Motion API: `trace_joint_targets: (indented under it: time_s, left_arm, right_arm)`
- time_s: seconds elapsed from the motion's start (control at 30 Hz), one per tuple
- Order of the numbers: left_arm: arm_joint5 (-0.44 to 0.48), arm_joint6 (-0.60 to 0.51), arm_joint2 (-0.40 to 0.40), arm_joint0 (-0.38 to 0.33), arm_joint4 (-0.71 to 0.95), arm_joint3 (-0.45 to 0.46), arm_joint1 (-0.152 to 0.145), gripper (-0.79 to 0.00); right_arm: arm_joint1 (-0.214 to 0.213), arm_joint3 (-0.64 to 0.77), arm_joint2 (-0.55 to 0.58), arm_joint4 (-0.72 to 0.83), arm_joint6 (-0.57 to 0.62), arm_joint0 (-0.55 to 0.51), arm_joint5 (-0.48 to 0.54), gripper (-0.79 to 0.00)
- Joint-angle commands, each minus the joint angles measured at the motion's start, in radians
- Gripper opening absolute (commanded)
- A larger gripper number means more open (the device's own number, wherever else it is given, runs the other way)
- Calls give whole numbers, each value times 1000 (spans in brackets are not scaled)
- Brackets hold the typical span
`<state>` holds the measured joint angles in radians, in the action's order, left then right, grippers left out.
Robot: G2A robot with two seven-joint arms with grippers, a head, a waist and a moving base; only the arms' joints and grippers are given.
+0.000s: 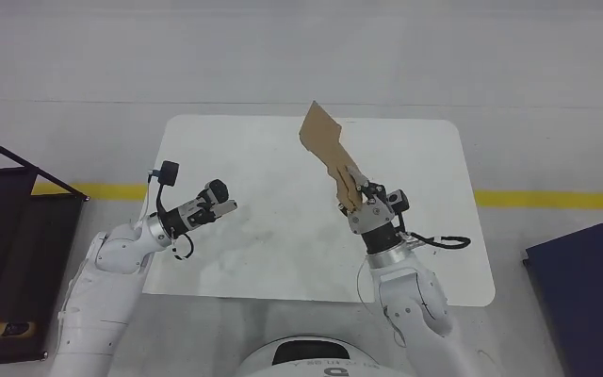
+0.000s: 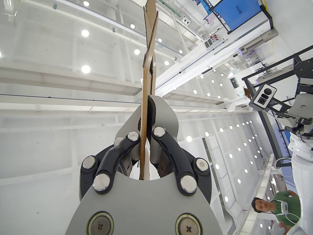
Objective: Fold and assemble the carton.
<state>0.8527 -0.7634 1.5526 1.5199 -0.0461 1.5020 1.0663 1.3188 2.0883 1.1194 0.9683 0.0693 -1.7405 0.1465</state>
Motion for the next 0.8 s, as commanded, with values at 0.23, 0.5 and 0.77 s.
trace_joint_targets:
  time_s: [0.23, 0.5, 0.77]
  left_arm:
    - [-14, 23, 1, 3, -31, 19, -1, 0]
    - [-27, 12, -31, -1, 73, 57, -6, 0]
    - [-121, -72, -92, -35, 313, 93, -9, 0]
  right_arm:
    - [1, -5, 2, 9, -4, -1, 5, -785]
    - [1, -123, -15, -286, -43, 40, 56, -785]
    - [6, -145, -62, -715, -175, 62, 81, -785]
